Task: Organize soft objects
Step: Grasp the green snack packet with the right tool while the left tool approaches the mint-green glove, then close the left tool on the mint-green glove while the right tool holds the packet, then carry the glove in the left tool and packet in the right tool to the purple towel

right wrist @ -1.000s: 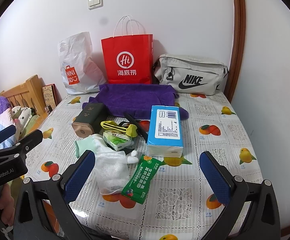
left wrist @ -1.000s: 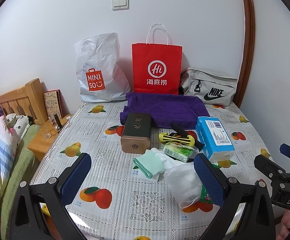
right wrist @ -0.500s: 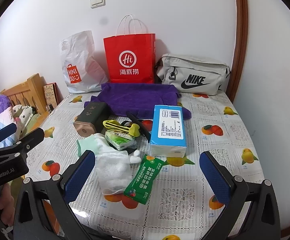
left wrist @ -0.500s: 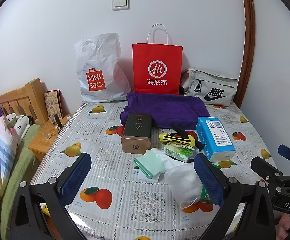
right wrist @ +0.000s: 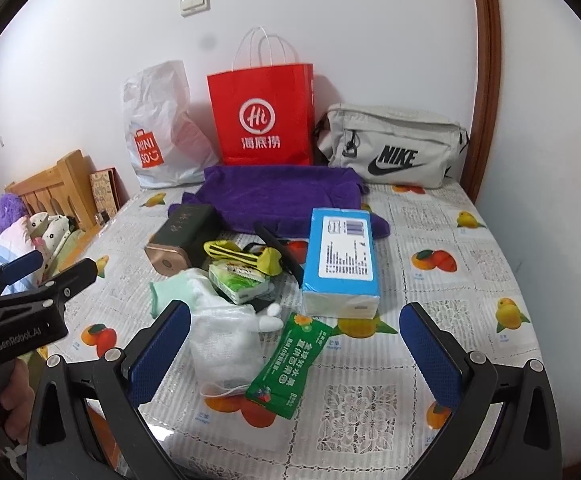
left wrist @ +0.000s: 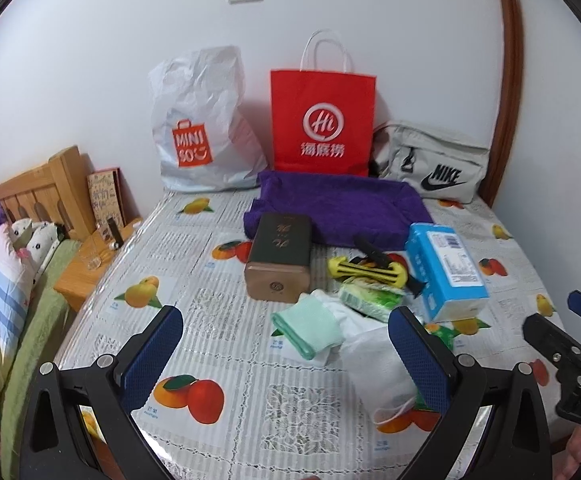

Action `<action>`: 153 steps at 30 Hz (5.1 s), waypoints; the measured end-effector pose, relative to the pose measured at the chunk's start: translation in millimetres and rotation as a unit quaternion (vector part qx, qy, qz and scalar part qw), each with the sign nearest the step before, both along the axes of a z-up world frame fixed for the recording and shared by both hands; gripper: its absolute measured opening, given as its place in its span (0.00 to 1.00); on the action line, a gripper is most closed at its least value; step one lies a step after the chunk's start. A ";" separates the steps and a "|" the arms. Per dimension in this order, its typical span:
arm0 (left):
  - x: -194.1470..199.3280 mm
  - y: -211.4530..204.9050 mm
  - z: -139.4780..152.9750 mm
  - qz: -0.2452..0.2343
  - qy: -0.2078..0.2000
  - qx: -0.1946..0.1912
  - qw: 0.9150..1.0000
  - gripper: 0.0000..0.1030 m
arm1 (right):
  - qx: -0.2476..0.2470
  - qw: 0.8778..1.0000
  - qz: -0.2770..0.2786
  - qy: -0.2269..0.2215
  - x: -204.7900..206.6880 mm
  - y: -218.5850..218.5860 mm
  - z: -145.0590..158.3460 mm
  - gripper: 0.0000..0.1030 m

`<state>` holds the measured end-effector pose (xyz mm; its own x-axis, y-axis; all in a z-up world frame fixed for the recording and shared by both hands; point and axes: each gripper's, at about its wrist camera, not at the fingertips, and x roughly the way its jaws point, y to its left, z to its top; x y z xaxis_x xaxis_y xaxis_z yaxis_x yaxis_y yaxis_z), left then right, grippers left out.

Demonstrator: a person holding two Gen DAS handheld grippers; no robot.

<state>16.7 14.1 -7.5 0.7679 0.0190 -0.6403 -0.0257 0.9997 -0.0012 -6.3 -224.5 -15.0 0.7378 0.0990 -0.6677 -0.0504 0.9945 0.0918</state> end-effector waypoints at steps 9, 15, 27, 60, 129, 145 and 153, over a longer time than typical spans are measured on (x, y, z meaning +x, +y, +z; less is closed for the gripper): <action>26.8 15.8 -48.8 0.027 0.052 0.002 0.998 1.00 | -0.002 0.997 -0.001 0.075 28.8 -7.3 -67.4 0.98; 39.2 25.7 -76.5 0.038 0.081 -0.003 0.996 1.00 | 0.016 0.991 -0.013 0.129 45.8 -10.8 -114.1 0.85; 55.6 32.8 -113.1 0.037 0.122 -0.027 0.992 1.00 | 0.020 0.988 -0.035 0.151 69.9 5.4 -142.4 0.83; 68.6 41.0 -122.6 0.028 0.134 -0.047 0.990 1.00 | -0.029 0.989 -0.017 0.142 46.4 -32.9 -125.6 0.68; 72.5 50.1 -43.2 -0.080 0.032 -0.163 0.983 0.12 | -0.014 0.996 0.024 0.086 45.3 -24.1 -89.8 0.33; 76.4 60.2 -94.6 -0.040 0.116 -0.125 0.984 0.24 | -0.021 0.994 0.030 0.099 42.4 -23.6 -101.1 0.33; 67.0 78.6 -101.6 -0.036 0.105 -0.127 0.986 0.22 | -0.025 0.993 0.036 0.110 45.0 -19.8 -108.2 0.33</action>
